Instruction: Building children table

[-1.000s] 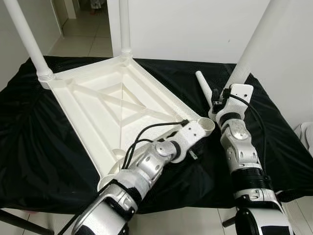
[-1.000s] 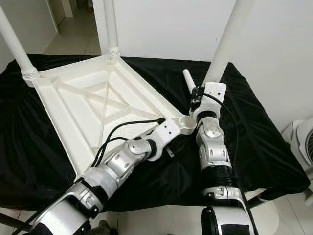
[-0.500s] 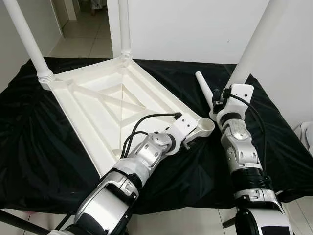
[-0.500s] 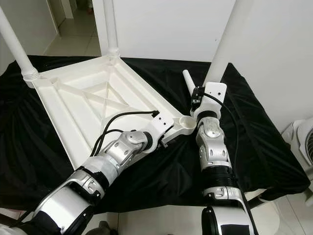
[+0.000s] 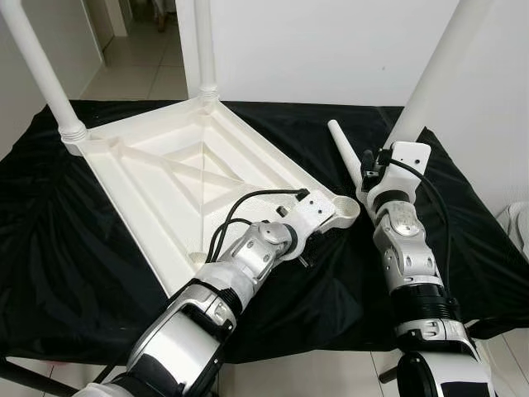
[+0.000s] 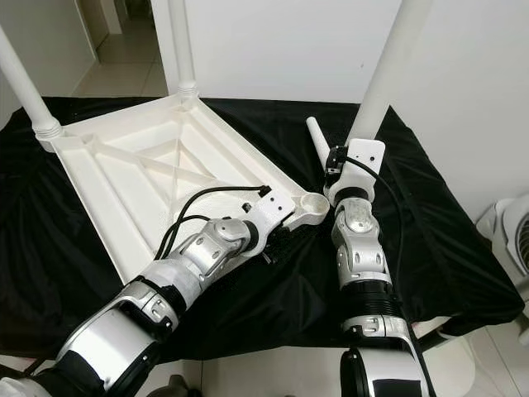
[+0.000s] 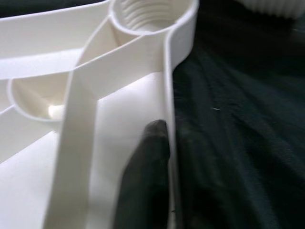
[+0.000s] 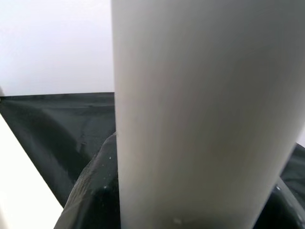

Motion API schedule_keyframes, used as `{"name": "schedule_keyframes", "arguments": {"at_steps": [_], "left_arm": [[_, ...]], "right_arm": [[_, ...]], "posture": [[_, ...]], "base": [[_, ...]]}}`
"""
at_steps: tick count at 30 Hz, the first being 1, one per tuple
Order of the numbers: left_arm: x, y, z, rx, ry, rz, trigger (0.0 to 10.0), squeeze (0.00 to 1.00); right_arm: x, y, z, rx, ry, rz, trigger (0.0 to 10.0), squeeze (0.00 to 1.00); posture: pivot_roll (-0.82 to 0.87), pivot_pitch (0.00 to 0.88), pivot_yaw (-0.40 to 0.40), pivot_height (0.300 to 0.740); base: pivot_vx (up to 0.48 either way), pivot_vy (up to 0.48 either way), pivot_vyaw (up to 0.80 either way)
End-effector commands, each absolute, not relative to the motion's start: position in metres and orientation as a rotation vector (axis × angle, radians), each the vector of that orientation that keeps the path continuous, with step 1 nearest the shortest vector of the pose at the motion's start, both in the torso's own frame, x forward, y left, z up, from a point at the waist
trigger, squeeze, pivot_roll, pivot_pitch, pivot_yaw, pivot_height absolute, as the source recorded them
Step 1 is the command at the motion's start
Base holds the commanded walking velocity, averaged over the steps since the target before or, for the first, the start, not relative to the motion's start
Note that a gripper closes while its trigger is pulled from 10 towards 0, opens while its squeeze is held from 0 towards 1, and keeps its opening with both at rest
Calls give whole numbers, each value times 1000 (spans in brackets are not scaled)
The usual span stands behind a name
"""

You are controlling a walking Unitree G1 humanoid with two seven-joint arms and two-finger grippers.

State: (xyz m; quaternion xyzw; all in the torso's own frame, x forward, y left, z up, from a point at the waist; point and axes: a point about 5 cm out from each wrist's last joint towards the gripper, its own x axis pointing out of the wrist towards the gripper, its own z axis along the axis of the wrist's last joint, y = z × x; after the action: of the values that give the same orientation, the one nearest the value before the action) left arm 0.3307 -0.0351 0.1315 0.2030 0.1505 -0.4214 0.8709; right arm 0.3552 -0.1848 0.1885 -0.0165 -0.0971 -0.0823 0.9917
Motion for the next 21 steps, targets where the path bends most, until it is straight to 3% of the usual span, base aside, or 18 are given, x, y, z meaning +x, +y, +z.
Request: {"name": "schedule_keyframes", "arguments": {"at_steps": [1, 9, 21], "left_arm": [[327, -37, 125, 456, 328, -863, 0, 0], [318, -22, 114, 496, 329, -959, 0, 0], [293, 24, 119, 581, 266, -1195, 0, 0]], "right_arm": [[355, -186, 191, -29, -202, -174, 10000, 0], [356, -185, 191, -28, -198, -166, 10000, 0], [361, -181, 194, -36, -198, -136, 10000, 0]], "posture": [[53, 6, 18, 740], [59, 9, 11, 740], [71, 10, -11, 740]], "base": [[0, 0, 0], [0, 0, 0], [0, 0, 0]]}}
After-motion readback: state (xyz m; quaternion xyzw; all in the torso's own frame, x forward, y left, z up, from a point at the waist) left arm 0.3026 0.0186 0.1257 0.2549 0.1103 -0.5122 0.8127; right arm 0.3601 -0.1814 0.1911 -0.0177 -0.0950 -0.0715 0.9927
